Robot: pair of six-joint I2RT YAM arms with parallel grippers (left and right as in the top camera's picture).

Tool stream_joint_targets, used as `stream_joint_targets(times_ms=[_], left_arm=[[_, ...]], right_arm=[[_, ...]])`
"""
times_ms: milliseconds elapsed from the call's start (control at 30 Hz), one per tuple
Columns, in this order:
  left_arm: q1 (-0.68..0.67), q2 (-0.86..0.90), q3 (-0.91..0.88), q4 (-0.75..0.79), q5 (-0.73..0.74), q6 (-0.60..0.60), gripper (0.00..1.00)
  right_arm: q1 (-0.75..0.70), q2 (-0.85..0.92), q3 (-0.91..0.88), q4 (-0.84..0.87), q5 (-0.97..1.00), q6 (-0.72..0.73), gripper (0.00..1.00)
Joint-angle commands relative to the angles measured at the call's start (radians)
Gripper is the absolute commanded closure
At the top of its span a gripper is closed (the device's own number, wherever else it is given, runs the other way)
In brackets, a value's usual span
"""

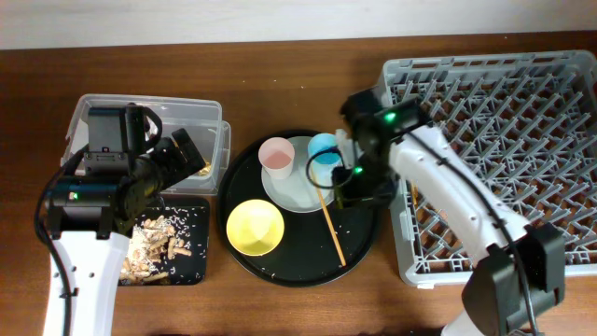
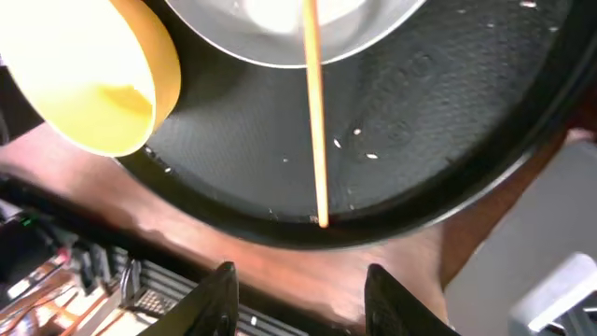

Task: Sort waste into correct bins and load items into the dishwasher rack
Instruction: 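Return the right gripper to the plate and grasp the second chopstick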

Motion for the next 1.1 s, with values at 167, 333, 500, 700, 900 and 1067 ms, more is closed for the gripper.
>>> stream_joint_targets(times_ms=[167, 333, 500, 700, 900, 1067], left_arm=[[0.003, 0.000, 0.007, -0.001, 0.008, 0.002, 0.00], [0.003, -0.001, 0.007, -0.001, 0.008, 0.002, 0.01], [0.003, -0.001, 0.007, -0.001, 0.008, 0.002, 0.01], [0.003, -0.001, 0.007, -0.001, 0.008, 0.002, 0.00], [0.003, -0.001, 0.007, -0.001, 0.008, 0.002, 0.01], [0.003, -0.001, 0.007, -0.001, 0.008, 0.002, 0.01]], right_arm=[[0.139, 0.004, -0.188, 0.206, 0.151, 0.143, 0.57], [0.144, 0.004, -0.322, 0.380, 0.192, 0.143, 0.57], [0.145, 0.004, -0.400, 0.518, 0.191, 0.143, 0.57], [0.145, 0.004, -0.454, 0.603, 0.192, 0.143, 0.57], [0.145, 0.004, -0.494, 0.666, 0.192, 0.143, 0.57], [0.145, 0.004, -0.502, 0.677, 0.191, 0.143, 0.58]])
